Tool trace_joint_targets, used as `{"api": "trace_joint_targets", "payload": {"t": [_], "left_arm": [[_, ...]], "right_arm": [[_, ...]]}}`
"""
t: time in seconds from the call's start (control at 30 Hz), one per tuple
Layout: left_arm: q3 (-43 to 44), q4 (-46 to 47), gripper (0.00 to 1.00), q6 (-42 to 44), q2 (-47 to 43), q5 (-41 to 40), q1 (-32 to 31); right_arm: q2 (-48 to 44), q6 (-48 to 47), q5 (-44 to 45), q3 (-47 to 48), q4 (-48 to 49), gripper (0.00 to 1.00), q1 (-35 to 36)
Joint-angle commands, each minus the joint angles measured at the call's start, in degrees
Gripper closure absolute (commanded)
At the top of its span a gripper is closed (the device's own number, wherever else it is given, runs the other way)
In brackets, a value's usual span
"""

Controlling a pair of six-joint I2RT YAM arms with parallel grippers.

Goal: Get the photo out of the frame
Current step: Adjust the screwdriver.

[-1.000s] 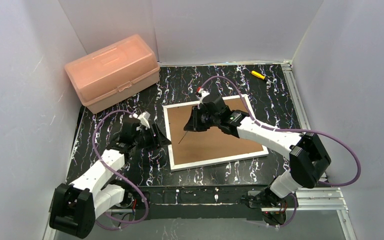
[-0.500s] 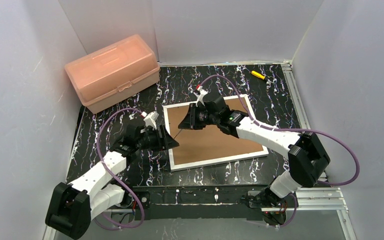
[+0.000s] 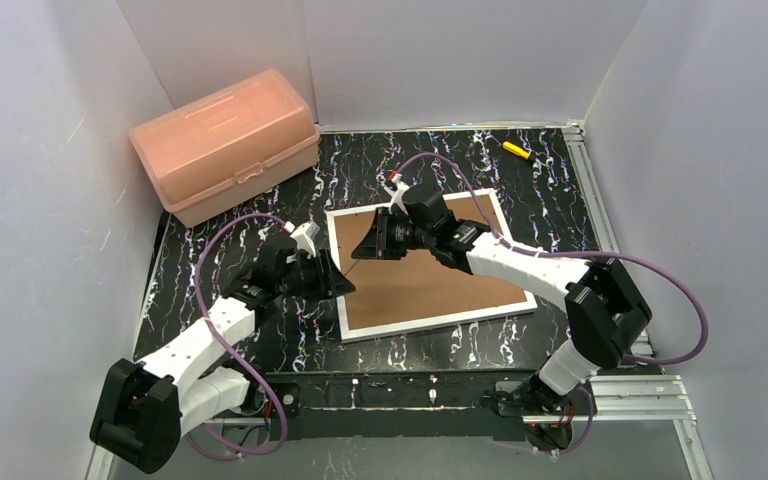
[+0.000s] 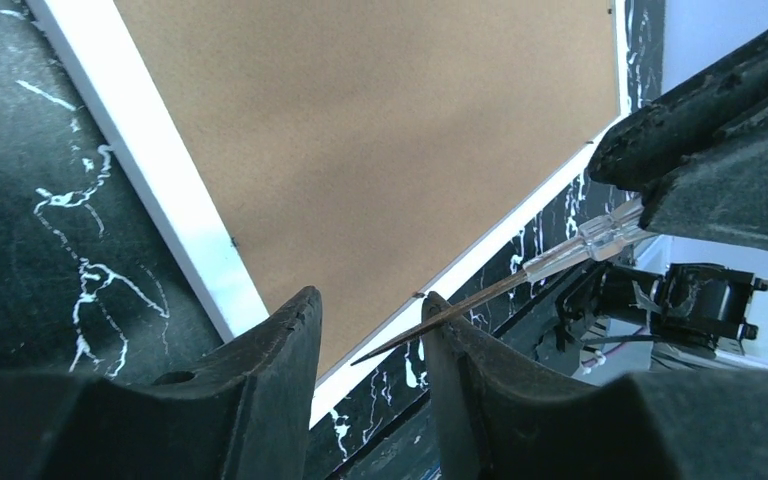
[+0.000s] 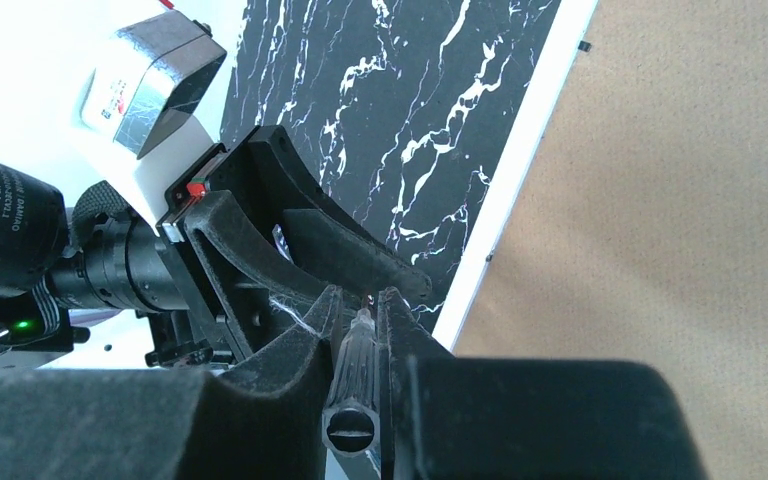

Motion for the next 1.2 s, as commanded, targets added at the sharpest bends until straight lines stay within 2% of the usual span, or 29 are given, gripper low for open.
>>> {"api": "trace_joint_targets", "payload": {"t": [0.0, 0.47, 0.87, 1.0, 1.17], "left_arm": [[2.35, -5.38, 0.62, 0.36, -1.23, -8.19, 0.35], [4.36, -9.11, 0.64, 1.45, -0.81, -13.66, 0.36], [6.08, -5.57, 0.65, 0.57, 2.92, -13.92, 0.36], [7.24, -5.88, 0.65, 0.59, 3.68, -13.32, 0.36], [6.82, -8.03, 0.65, 0.48, 1.79, -15.61, 0.36]], "right_arm": [[0.68, -0.09, -4.17, 0.73, -1.12, 0.99, 0.13], [0.39, -2.03, -10.64, -3.75, -3.32, 0.99, 0.17], [-0.99, -0.59, -14.67, -7.86, -0.21, 0.99, 0.45], [-1.72, -1.49, -13.31, -7.98, -1.09, 0.99, 0.44], [-2.04, -5.26, -6.21, -4.87, -8.28, 0.99, -0.80]]}}
